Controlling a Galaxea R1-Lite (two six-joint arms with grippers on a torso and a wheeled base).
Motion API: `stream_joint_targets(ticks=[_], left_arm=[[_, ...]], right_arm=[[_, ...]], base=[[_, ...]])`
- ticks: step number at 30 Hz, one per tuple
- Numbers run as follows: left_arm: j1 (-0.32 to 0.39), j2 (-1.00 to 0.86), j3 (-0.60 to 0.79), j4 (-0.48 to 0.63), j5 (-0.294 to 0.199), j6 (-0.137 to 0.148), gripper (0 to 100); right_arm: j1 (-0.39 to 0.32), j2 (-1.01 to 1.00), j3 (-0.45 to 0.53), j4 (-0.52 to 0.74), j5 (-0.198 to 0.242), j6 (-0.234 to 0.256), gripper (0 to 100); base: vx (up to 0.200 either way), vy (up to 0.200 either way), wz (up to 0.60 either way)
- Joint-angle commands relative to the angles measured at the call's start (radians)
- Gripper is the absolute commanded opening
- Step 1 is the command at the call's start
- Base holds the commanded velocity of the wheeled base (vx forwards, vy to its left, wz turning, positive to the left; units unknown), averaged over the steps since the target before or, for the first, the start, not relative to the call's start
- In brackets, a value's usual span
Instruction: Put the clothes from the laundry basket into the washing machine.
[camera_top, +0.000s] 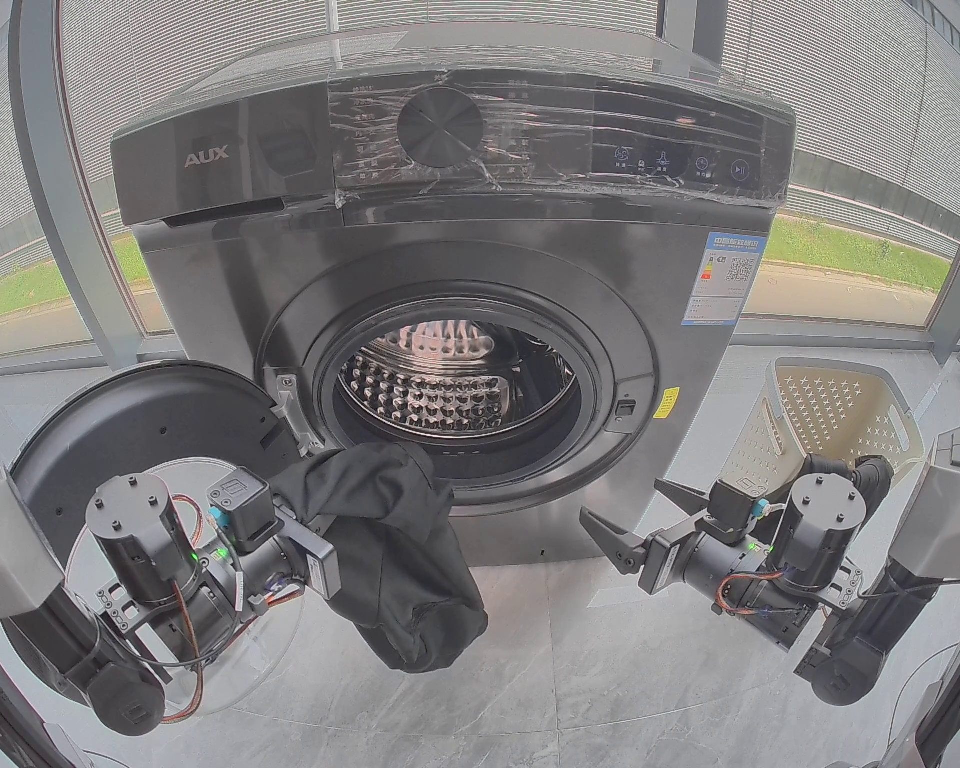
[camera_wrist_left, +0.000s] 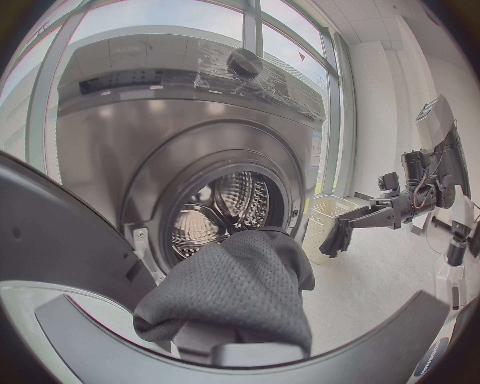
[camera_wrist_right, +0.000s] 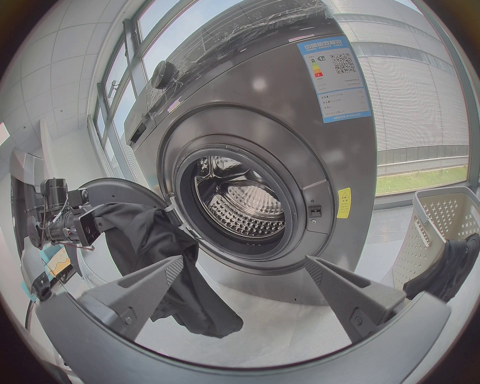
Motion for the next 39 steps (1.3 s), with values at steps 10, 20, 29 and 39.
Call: stream_joint_targets(ticks=[10,20,29,39], left_arm=[[-0.006,0.040,0.034,-0.001,0.024,0.006,0],[-0.009,0.108,-0.044,-0.001,0.022,-0.048,0],[-0.039,0.140,-0.058,-0.001,0.056,-0.069,0],[-0.043,0.149,-0.079,-0.001,0.056,-0.111,0]], right_arm=[[-0.001,-0.007,0.001,-0.001,-0.001,0.001,100],[-0.003,-0.006,0.002,0.001,0.000,-0.001,100],[-0.003,-0.001,0.002,0.001,0.000,-0.001,100],[-0.001,-0.001,0.002,0.001,0.000,-0.001,100]], base=[[0.000,0.000,0.00],[0.080,0.000,0.00],[0.044,0.000,0.00],[0.100,0.000,0.00]])
